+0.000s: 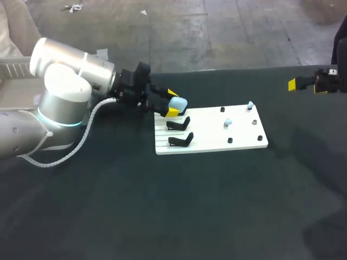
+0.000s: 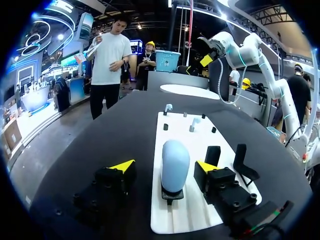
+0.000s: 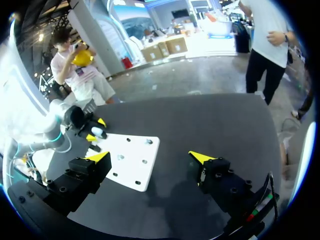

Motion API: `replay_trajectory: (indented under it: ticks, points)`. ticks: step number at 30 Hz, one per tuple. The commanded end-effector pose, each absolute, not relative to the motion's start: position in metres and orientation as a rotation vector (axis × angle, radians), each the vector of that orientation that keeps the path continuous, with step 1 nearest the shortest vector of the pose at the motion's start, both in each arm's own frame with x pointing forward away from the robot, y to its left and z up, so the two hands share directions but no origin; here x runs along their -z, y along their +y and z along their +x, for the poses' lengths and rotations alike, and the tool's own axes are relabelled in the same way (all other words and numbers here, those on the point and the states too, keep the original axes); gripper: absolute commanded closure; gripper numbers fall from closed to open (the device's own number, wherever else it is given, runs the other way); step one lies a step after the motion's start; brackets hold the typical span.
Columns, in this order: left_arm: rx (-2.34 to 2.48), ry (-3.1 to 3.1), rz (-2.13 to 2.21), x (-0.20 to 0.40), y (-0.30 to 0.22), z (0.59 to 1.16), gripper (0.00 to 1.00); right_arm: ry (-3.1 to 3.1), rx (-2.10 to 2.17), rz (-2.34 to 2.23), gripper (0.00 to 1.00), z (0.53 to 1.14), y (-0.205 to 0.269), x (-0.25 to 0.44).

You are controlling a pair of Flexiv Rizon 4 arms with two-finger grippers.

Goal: Pick up each earbud case from the left stands, insert the matching earbuds, close the lid, and place the case in the box.

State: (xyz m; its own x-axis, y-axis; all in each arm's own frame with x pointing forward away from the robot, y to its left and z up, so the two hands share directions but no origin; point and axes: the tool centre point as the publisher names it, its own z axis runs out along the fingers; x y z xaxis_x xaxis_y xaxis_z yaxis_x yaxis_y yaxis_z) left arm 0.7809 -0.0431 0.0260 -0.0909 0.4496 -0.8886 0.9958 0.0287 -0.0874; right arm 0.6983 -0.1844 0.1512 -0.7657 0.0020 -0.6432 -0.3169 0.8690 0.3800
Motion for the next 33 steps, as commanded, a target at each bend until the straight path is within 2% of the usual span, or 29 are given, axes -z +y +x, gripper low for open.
replay_trajectory:
  ticks: [1,4,16,19,22,33]
  points:
    - [1.024,1.61,1.502,-0.0253,-0.0449,0.7822,0.27,2.374,-0.631,-0.229,0.0,0.6987,-0.1848,-0.1507]
    - [1.038,1.602,1.506,-0.0247,-0.0461,0.78,0.26,2.374,-0.631,-0.229,0.0,0.6987,-0.1848,-0.1507]
    - [1.059,1.591,1.502,-0.021,-0.0479,0.7787,0.43,2.374,-0.631,-0.229,0.0,0.6987,-0.1848,-0.1507]
    - [1.058,1.593,1.503,-0.0202,-0.0475,0.7787,0.44,2.374,-0.631,-0.229,0.0,0.6987,-0.1848,-0.1507]
    - [1.059,1.592,1.501,-0.0202,-0.0471,0.7786,0.52,2.374,-0.631,-0.229,0.0,0.6987,-0.1848,-0.1507]
    - [1.061,1.591,1.499,-0.02,-0.0462,0.7783,0.56,2.374,-0.631,-0.229,0.0,0.6987,-0.1848,-0.1507]
